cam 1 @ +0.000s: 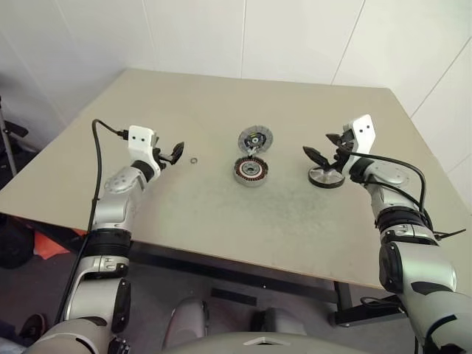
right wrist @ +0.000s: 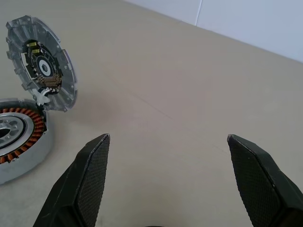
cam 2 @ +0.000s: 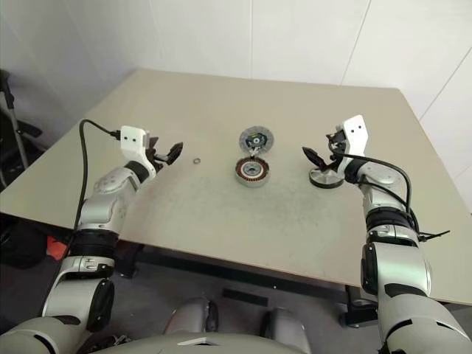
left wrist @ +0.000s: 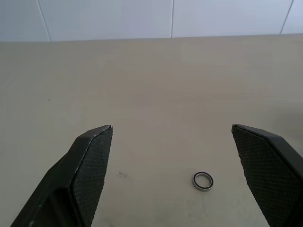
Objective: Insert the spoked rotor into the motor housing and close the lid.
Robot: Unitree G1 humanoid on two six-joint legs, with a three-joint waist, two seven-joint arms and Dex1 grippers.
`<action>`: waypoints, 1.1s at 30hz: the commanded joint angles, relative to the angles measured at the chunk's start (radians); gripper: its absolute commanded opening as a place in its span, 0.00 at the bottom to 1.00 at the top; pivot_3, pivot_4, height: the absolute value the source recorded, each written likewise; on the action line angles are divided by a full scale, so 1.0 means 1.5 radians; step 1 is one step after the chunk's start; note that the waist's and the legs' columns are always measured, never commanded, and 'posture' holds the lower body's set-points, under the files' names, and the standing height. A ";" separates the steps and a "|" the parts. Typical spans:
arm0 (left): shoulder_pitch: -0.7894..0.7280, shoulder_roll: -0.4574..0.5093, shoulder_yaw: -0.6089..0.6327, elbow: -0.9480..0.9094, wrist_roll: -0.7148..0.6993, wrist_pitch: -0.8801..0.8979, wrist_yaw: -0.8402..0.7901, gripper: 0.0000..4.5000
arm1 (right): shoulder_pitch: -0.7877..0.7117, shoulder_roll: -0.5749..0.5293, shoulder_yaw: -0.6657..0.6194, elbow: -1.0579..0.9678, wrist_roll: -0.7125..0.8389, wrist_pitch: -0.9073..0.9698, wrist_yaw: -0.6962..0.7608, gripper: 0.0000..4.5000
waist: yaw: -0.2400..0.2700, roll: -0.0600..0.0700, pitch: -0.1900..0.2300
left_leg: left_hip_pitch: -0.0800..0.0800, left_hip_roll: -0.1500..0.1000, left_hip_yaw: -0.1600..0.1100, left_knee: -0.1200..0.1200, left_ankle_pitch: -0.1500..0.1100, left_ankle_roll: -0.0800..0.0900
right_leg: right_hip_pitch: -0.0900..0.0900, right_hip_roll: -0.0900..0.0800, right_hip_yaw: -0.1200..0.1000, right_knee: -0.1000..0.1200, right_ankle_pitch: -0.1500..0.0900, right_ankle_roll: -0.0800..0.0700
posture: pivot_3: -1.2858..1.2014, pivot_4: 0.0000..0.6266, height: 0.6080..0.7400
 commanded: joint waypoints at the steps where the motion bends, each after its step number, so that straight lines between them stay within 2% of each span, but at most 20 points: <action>1: -0.012 0.010 0.007 -0.018 -0.008 -0.010 -0.011 0.95 | -0.008 -0.013 -0.011 -0.028 0.019 0.000 0.011 1.00 | 0.000 0.000 0.000 | 0.000 0.000 0.000 0.000 0.000 0.000 | 0.000 0.000 0.000 0.000 0.000 0.000 | 0.52 0.00 1.00; 8: -0.002 0.014 0.010 -0.030 -0.019 0.000 -0.035 0.95 | 0.009 -0.032 0.011 -0.044 0.010 0.041 0.080 1.00 | 0.000 0.000 0.000 | 0.000 0.000 0.000 0.000 0.000 0.000 | 0.000 0.000 0.000 0.000 0.000 0.000 | 0.52 0.00 1.00; 12: -0.005 0.029 0.002 -0.020 -0.030 0.008 -0.083 0.95 | 0.011 -0.045 0.012 -0.046 0.004 0.042 0.073 1.00 | 0.002 0.000 0.000 | 0.000 0.000 0.000 0.000 0.000 0.000 | 0.000 0.000 0.000 0.000 0.000 0.000 | 0.52 0.00 1.00; 17: -0.046 0.033 -0.009 0.075 0.000 -0.013 -0.080 0.95 | 0.006 -0.039 0.017 -0.050 0.003 0.041 0.064 1.00 | 0.002 0.000 0.000 | 0.000 0.000 0.000 0.000 0.000 0.000 | 0.000 0.000 0.000 0.000 0.000 0.000 | 0.52 0.00 1.00; 27: -0.181 -0.052 -0.064 0.304 0.075 -0.076 -0.033 0.95 | 0.009 -0.021 0.023 -0.077 0.008 0.044 0.052 1.00 | 0.015 0.000 0.000 | -0.001 0.000 0.000 0.001 0.000 0.001 | 0.000 0.000 0.000 0.000 0.000 0.000 | 0.52 0.00 1.00; 33: -0.223 -0.055 -0.075 0.402 0.119 -0.135 0.025 0.95 | 0.017 -0.029 0.018 -0.112 0.013 0.056 0.044 1.00 | 0.016 0.000 0.000 | -0.006 0.000 0.000 0.001 0.000 0.000 | -0.007 0.000 0.000 0.002 0.000 0.001 | 0.52 0.00 1.00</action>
